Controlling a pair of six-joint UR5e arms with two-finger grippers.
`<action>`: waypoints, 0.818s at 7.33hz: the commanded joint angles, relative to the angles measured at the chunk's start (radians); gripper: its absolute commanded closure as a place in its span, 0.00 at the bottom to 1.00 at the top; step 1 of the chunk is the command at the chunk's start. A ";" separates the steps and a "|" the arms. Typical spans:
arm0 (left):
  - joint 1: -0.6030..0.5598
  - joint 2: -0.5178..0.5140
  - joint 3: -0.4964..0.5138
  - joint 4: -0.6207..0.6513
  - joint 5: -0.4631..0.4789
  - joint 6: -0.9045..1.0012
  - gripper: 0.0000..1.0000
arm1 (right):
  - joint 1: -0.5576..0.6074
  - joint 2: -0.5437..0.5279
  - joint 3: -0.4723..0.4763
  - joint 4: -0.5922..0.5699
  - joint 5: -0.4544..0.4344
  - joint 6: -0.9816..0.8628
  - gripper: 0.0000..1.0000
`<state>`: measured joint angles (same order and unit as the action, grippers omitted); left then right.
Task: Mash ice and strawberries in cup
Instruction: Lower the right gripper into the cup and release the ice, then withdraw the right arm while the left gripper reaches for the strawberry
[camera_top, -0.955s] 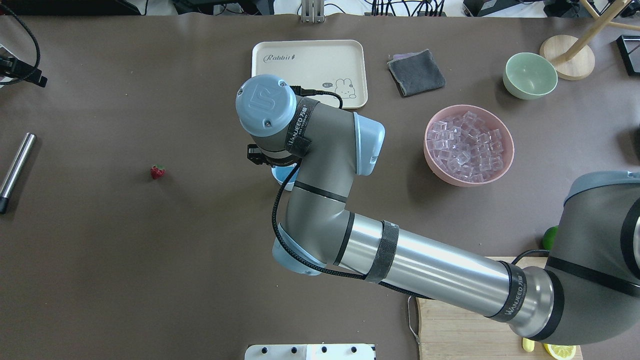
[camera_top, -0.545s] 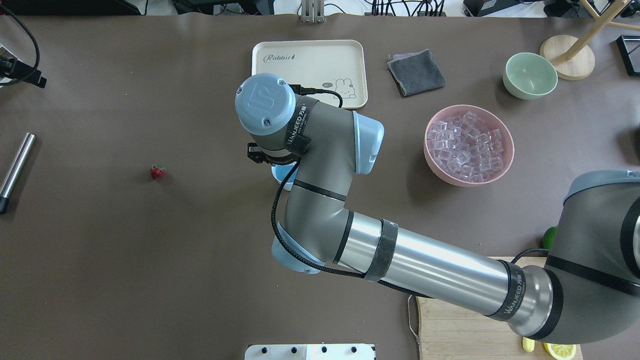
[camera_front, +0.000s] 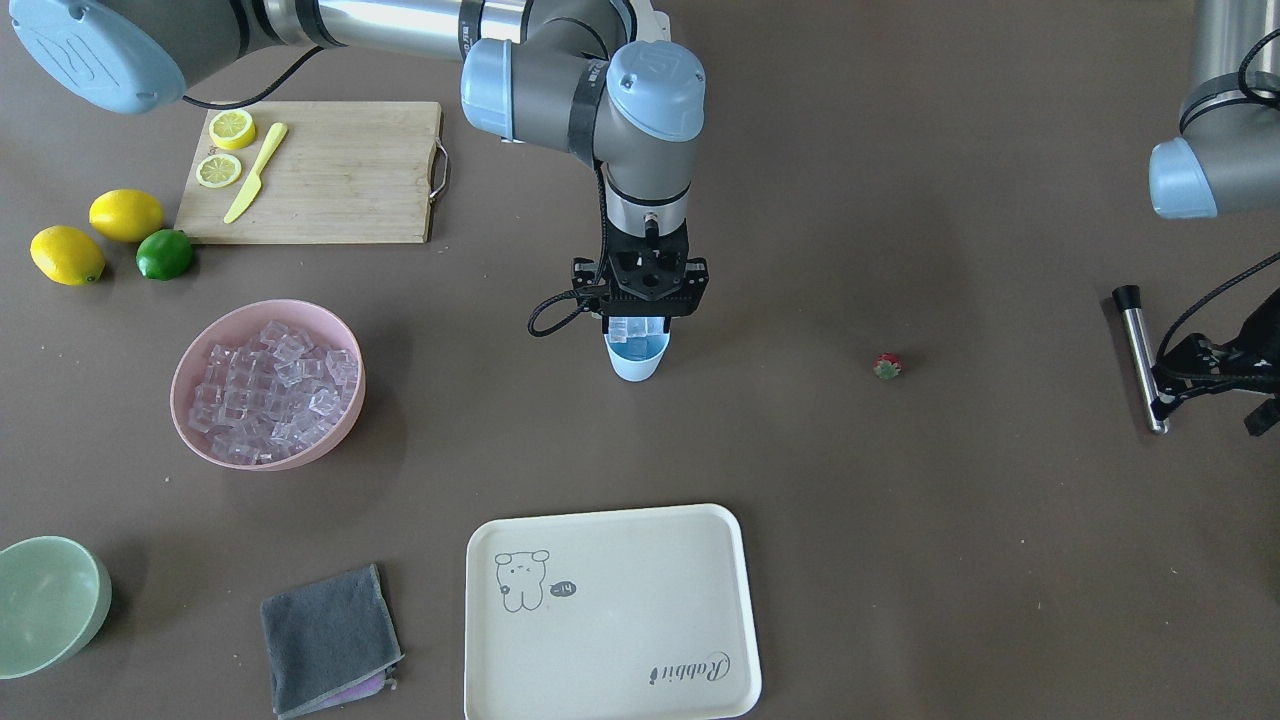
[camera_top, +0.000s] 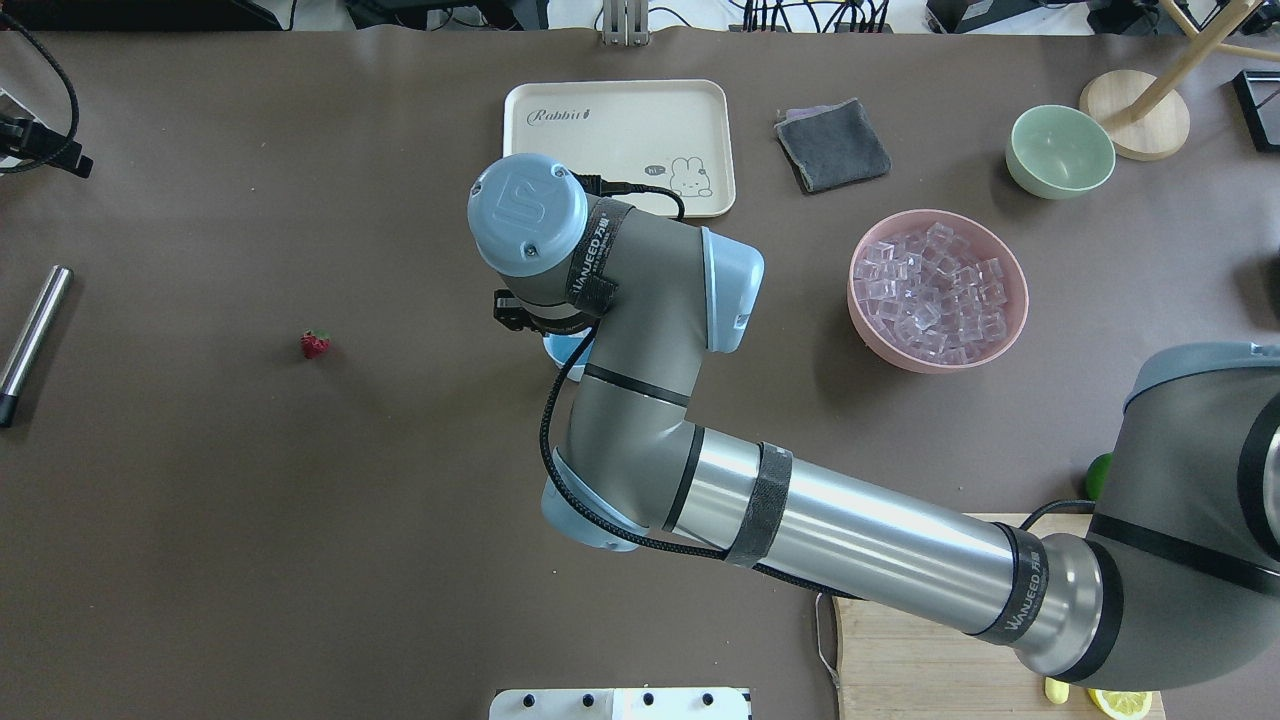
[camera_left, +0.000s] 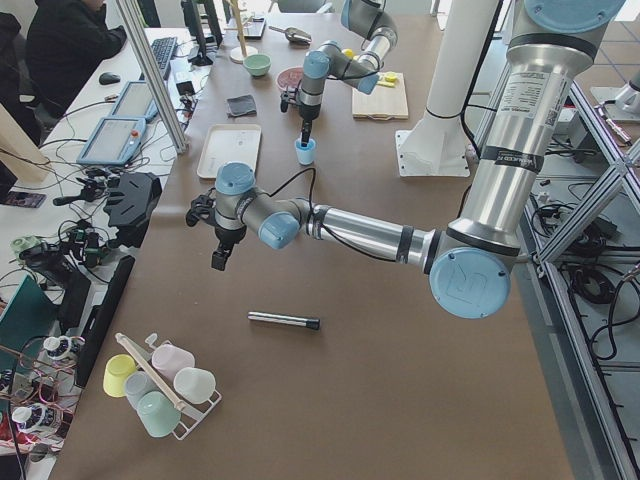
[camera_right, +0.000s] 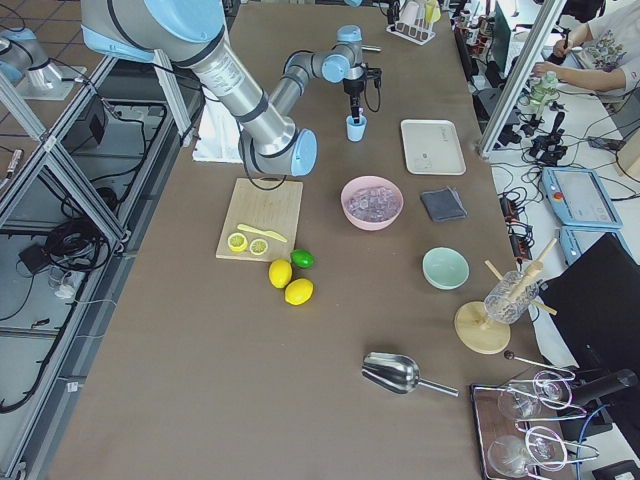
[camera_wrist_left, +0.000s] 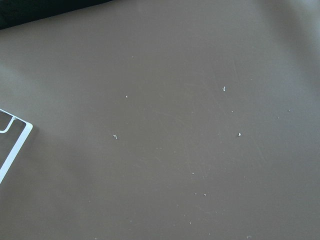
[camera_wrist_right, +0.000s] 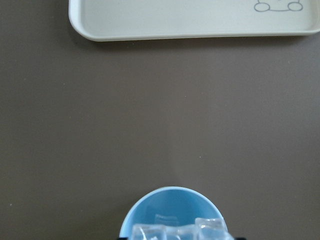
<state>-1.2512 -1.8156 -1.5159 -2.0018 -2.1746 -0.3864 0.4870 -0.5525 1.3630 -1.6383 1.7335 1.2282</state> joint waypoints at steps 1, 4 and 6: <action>0.001 -0.001 -0.001 0.000 -0.001 0.000 0.02 | -0.001 0.000 -0.001 0.000 0.000 0.007 0.07; 0.041 -0.051 -0.012 0.009 -0.008 -0.066 0.02 | 0.120 0.028 0.042 -0.006 0.122 -0.007 0.03; 0.201 -0.054 -0.105 0.008 0.028 -0.269 0.02 | 0.322 -0.083 0.164 -0.061 0.300 -0.144 0.03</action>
<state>-1.1484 -1.8643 -1.5684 -1.9938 -2.1710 -0.5247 0.6874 -0.5590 1.4511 -1.6728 1.9337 1.1709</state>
